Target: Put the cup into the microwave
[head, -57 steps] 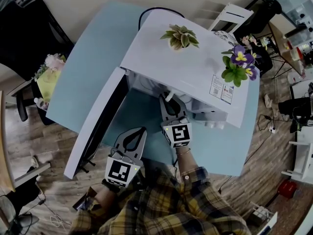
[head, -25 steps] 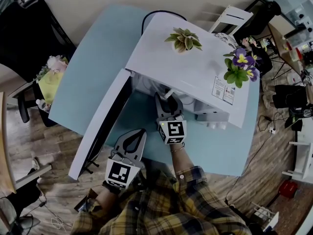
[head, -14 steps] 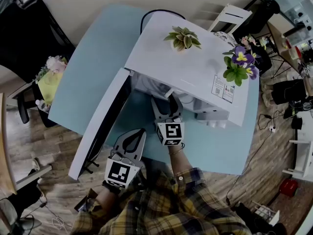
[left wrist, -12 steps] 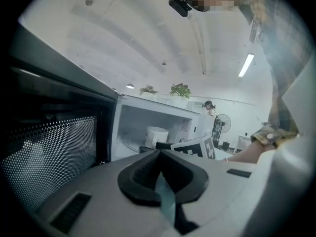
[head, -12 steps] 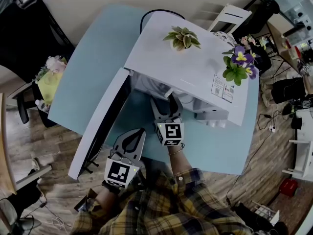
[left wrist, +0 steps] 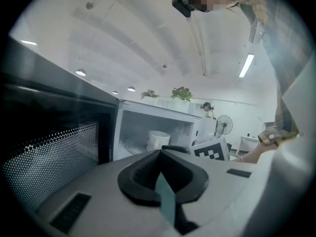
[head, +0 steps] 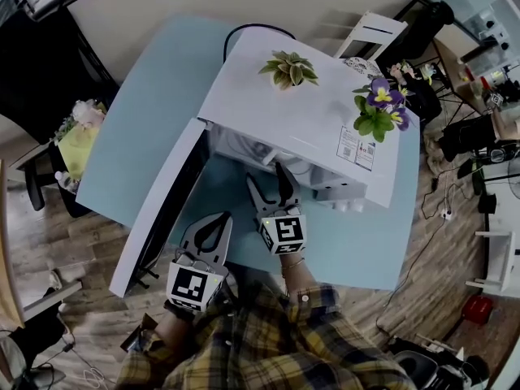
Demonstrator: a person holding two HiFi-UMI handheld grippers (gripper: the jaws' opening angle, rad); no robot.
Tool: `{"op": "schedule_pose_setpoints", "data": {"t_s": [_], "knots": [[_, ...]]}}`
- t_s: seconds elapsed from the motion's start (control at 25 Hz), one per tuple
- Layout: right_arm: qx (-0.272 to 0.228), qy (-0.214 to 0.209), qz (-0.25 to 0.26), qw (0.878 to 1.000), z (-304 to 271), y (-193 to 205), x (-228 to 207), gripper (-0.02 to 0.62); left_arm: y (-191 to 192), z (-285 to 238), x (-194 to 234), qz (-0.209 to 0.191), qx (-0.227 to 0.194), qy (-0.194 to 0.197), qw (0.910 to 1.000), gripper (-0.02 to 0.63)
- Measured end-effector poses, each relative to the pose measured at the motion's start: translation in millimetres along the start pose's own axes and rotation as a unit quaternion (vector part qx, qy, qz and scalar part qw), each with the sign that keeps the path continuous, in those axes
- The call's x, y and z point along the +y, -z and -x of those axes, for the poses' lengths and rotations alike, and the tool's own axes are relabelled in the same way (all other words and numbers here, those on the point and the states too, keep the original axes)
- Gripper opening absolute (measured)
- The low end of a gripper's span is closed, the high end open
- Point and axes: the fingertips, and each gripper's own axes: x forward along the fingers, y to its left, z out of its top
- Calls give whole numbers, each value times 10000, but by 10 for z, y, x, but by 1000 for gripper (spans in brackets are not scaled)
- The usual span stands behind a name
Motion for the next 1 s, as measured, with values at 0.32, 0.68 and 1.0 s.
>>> {"op": "schedule_pose_setpoints", "data": {"t_s": [0.32, 0.68, 1.0], "knots": [[-177, -227, 3, 9996, 294, -323, -10, 288, -206, 24, 69, -76, -236, -144, 9996, -8], [-165, -462, -20, 9988, 665, -756, 2, 285, -584, 13, 79, -141, -639, -158, 9977, -8], [-332, -535, -275, 9976, 996, -1323, -103, 284, -981, -13, -12, -322, -996, 51, 9945, -8]]}}
